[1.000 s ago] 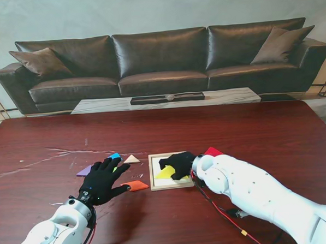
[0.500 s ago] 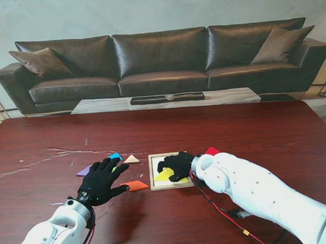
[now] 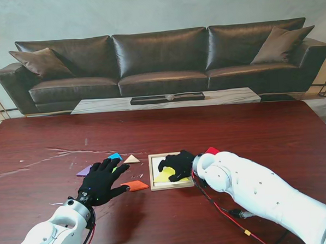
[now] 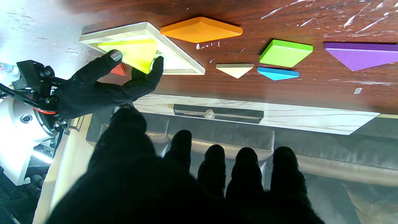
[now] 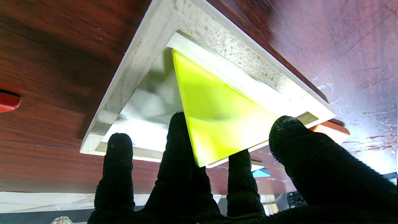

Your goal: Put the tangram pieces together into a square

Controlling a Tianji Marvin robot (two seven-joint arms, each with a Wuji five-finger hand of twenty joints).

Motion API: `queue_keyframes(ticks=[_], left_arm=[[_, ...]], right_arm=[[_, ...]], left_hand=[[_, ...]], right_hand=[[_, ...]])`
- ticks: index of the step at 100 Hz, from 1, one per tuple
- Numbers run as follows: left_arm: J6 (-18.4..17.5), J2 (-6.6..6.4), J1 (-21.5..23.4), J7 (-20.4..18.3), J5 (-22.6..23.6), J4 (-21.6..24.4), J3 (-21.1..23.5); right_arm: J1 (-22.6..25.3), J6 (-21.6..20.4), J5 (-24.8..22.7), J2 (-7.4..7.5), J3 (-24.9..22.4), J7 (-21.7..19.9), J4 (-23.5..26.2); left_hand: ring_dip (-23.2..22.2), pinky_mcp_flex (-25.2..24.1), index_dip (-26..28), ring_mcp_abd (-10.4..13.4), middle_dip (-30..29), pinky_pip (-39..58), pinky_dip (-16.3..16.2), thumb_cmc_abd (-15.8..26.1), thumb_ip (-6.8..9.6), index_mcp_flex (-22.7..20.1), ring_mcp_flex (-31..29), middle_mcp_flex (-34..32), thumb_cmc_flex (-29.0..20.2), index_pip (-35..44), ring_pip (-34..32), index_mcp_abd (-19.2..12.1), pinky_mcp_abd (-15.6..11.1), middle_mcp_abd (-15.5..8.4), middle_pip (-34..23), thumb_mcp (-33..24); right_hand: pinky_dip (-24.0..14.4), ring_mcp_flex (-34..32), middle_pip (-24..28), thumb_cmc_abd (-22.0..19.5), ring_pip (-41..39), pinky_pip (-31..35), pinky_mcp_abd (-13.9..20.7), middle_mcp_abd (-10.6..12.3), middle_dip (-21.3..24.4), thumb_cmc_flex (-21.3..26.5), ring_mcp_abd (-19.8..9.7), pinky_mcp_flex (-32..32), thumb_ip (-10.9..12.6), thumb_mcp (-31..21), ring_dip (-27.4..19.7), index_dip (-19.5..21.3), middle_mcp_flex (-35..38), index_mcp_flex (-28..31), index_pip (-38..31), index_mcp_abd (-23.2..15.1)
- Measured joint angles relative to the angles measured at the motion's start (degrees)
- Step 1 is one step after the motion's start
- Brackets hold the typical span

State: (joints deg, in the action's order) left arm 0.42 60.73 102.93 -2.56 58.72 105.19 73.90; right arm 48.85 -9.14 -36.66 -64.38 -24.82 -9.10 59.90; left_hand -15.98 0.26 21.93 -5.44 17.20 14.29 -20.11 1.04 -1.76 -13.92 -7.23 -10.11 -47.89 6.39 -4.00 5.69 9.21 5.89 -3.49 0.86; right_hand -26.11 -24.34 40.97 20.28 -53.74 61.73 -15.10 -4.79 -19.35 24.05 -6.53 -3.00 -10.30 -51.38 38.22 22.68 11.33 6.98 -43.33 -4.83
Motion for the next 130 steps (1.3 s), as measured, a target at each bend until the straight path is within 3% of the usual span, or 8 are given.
queue_keyframes(ticks=[13,21,40,52,81,103,113,130], left_arm=[[0.0,-0.02,0.0,-0.2,0.0,0.0,0.0],[0.0,-0.02,0.0,-0.2,0.0,0.0,0.0],[0.0,-0.02,0.0,0.0,0.0,0.0,0.0],[0.0,-0.02,0.0,0.0,0.0,0.0,0.0],[0.0,-0.01,0.0,0.1,-0.1,0.0,0.0],[-0.1,-0.01,0.0,0.4,-0.1,0.0,0.0],[-0.1,-0.01,0.0,0.5,-0.1,0.0,0.0],[-0.1,0.00,0.0,0.5,-0.1,-0.1,0.0]], right_arm=[[0.9,-1.5,0.1,0.51,-1.3,-0.5,0.7],[1.6,-3.3,0.6,0.70,-2.7,-0.6,0.8],[1.8,-3.8,-0.8,1.79,-2.0,-0.9,2.3],[1.1,-4.0,-1.6,1.91,-0.9,-0.8,2.5],[2.1,-5.1,-1.2,1.92,-2.0,-0.5,3.0],[4.0,-6.7,-1.3,2.32,-4.3,-0.5,4.4],[4.6,-6.9,-2.1,2.69,-4.8,-0.5,5.3],[5.4,-6.3,-3.7,3.16,-5.5,-1.1,6.9]], left_hand=[[0.0,0.0,0.0,0.0,0.0,0.0,0.0,0.0,0.00,0.0,0.0,0.0,0.0,0.0,0.0,0.0,0.0,0.0,0.0,0.0],[0.0,0.0,0.0,0.0,0.0,0.0,0.0,0.0,0.00,0.0,0.0,0.0,0.0,-0.5,0.0,0.0,0.0,0.0,0.0,0.0],[0.0,0.0,0.0,0.0,0.0,0.0,0.0,0.0,0.00,0.0,0.0,0.0,0.0,-0.6,0.0,0.0,0.0,0.0,0.0,0.0],[0.0,0.0,0.0,0.0,0.0,0.0,0.0,0.0,0.00,0.0,0.0,0.0,0.0,-0.6,0.0,0.0,0.0,0.0,0.0,0.0],[0.0,0.0,0.0,0.0,0.0,0.0,0.0,0.0,0.00,0.0,0.0,0.0,0.0,-0.6,0.0,0.0,0.0,0.0,0.0,0.0],[0.0,0.0,0.0,0.0,0.0,0.0,0.0,0.0,0.00,0.0,0.0,0.0,0.0,-0.7,0.0,0.0,0.0,0.0,0.0,0.0],[0.0,0.0,0.0,0.0,0.0,-0.1,0.0,0.0,0.00,0.0,0.0,0.0,0.0,-0.7,0.0,0.0,0.0,0.0,0.0,0.0],[0.0,0.0,0.0,0.0,0.0,-0.1,0.0,0.0,0.00,0.0,0.0,0.0,0.0,-0.7,0.0,0.0,0.0,0.0,0.0,0.0]], right_hand=[[0.0,0.1,1.7,-3.1,1.3,0.0,0.0,0.0,-0.1,0.0,0.7,-0.8,0.6,2.3,-1.5,0.0,0.1,0.0,0.1,0.6],[0.1,0.1,2.0,-4.8,3.6,0.0,0.0,0.1,-0.8,-0.1,3.5,-0.9,0.6,3.5,-1.6,0.0,1.3,0.1,0.3,0.7],[3.0,1.9,-1.0,-9.3,4.3,-1.4,0.9,1.8,-0.1,-0.7,4.6,0.9,1.1,9.5,-2.0,0.0,2.5,0.1,1.1,0.7],[4.5,2.2,-5.2,-10.5,4.3,-1.9,1.6,3.2,1.4,-0.7,5.5,1.7,1.1,11.1,-2.2,-0.5,5.8,0.1,2.4,0.7],[5.2,2.1,-6.5,-11.6,4.8,-2.0,1.6,3.3,2.2,-0.7,7.8,1.6,1.1,12.1,-4.3,-0.5,7.9,0.1,2.4,0.7],[5.2,0.9,-6.5,-12.9,13.6,-2.0,1.6,3.3,2.1,-2.5,11.1,1.5,1.2,13.6,-4.6,-0.5,8.9,0.1,2.4,0.7],[5.2,0.6,-6.9,-12.9,21.3,-2.0,1.6,3.3,2.2,-2.5,11.3,1.4,1.2,13.7,-6.3,-0.5,8.6,0.1,2.4,0.7],[5.2,0.1,-7.5,-13.3,25.2,-2.0,1.6,3.2,2.3,-2.5,12.0,1.4,1.2,14.7,-8.3,-0.5,8.5,0.2,2.4,0.7]])
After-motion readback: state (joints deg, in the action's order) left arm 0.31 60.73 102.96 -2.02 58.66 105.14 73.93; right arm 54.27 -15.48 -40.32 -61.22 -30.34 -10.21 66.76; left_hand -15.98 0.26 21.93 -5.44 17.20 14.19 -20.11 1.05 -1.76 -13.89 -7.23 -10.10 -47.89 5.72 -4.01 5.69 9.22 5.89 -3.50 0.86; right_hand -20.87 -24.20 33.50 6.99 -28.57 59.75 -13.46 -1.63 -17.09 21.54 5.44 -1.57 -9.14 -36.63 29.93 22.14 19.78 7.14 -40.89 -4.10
